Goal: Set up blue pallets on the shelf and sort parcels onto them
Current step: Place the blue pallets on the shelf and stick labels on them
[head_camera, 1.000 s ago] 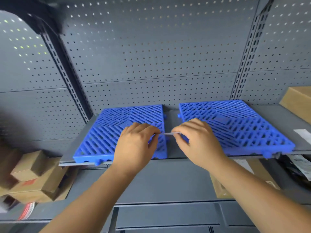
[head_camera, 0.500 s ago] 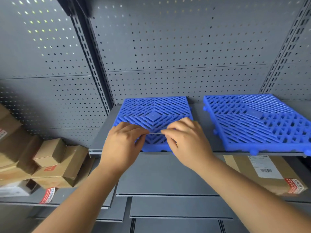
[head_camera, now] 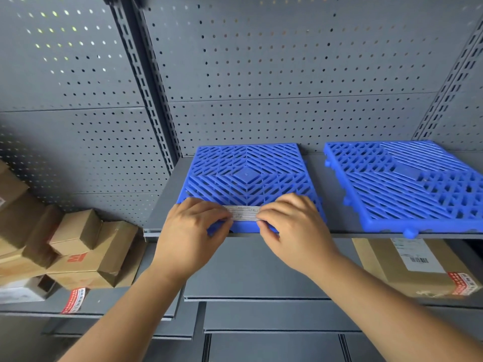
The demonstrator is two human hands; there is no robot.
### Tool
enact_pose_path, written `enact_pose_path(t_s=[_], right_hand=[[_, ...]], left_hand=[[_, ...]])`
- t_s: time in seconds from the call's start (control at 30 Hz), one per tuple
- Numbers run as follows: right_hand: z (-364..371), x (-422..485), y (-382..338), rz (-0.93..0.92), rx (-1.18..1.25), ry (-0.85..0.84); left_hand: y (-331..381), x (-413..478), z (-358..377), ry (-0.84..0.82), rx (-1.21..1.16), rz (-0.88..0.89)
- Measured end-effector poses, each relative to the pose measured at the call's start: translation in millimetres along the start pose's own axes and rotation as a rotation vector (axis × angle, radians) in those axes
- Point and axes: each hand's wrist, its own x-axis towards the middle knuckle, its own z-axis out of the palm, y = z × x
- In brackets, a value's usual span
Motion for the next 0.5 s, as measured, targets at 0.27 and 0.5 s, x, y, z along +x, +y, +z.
enact_pose_path(t_s=[0.27,0.5], right_hand=[[-2.2,-5.2,3.7,-0.016,-0.01,0.054],[-6.3,-3.8,3.1,0.01,-0.01,-0.007]], left_hand=[[-1.7,0.1,1.7,-0.012,-0.052,-0.028],[2.5,1.9,0.5,-0.046,-0.068,-0.096]])
